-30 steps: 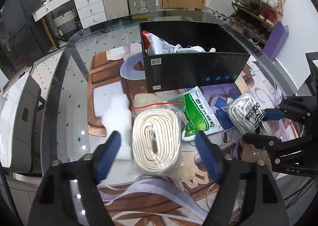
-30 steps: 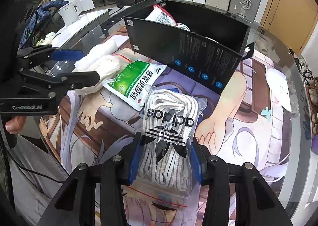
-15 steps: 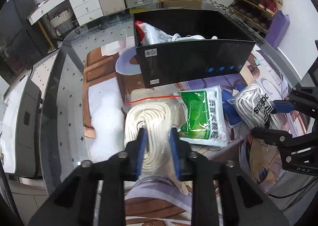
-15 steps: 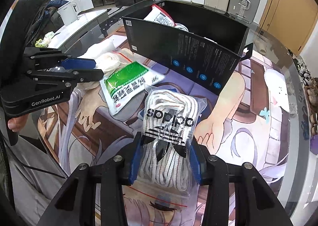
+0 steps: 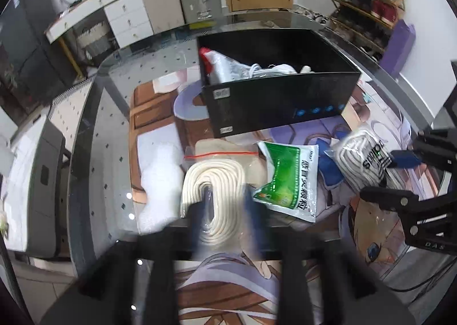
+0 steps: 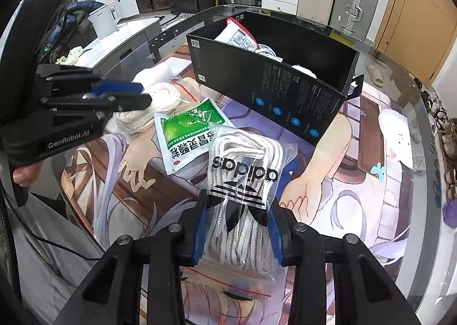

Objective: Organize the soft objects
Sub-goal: 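Grasp the adidas cable bag with the right tool while the left tool grasps the bagged rope bundle, then carry both bags into the black box and open both tools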

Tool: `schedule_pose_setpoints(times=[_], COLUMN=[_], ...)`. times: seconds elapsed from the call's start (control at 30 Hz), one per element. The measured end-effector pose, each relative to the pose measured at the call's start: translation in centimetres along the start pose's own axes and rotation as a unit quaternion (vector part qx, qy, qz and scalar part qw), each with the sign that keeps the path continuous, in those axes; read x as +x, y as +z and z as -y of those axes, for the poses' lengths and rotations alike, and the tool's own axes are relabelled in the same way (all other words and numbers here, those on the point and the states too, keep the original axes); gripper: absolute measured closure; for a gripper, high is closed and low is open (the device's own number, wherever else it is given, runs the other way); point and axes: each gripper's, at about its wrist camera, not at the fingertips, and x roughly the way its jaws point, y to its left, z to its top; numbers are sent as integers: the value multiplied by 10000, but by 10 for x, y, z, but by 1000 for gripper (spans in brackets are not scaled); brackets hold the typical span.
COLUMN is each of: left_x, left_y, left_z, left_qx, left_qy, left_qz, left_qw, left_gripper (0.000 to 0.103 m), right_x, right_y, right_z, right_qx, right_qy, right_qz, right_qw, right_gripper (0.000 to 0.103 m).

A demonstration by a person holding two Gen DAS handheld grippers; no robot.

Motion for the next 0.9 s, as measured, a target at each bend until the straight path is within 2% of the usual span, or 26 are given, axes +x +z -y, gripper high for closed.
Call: schedule_pose_setpoints(times=[0.07, 0.13, 0.23, 0.37, 0.47, 0.53, 0.6, 0.7, 0.9], left_x=[0, 3, 14, 28, 35, 35, 34, 30, 10], left_y=[-1, -1, -1, -2, -3, -2, -1, -2, -4], left_z=[-1, -1, -5, -6, -7, -9, -9, -6, 6], left_qx=[-18, 49, -65, -44, -52, -118, -110, -29, 168], left_qy=[74, 176, 88, 3, 104, -21, -45, -39, -4], left_qz=[169, 199, -3, -206, -309, -316, -328, -344, -177], left_qw=[9998, 9996, 9999, 9998, 9995, 9994, 9994, 9994, 9997], left_gripper=[22, 21, 22, 34, 52, 56, 66, 71, 72], right_x=[0, 1, 1, 2, 1, 1, 1, -1, -8], right_y=[0, 1, 0, -1, -1, -1, -1, -2, -1], right_z=[0, 0, -1, -1, -2, -3, -3, -4, -4], right_qx=[-9, -14, -37, -52, -63, -77, -85, -106, -126], right_qy=[-9, 10, 13, 22, 23, 24, 31, 41, 47], right_qz=[14, 7, -1, -19, -7, -5, -12, -6, 91], right_qw=[10000, 10000, 10000, 10000, 10000, 10000, 10000, 9999, 9999], right_gripper=[66, 66, 66, 66, 66, 66, 66, 66, 66])
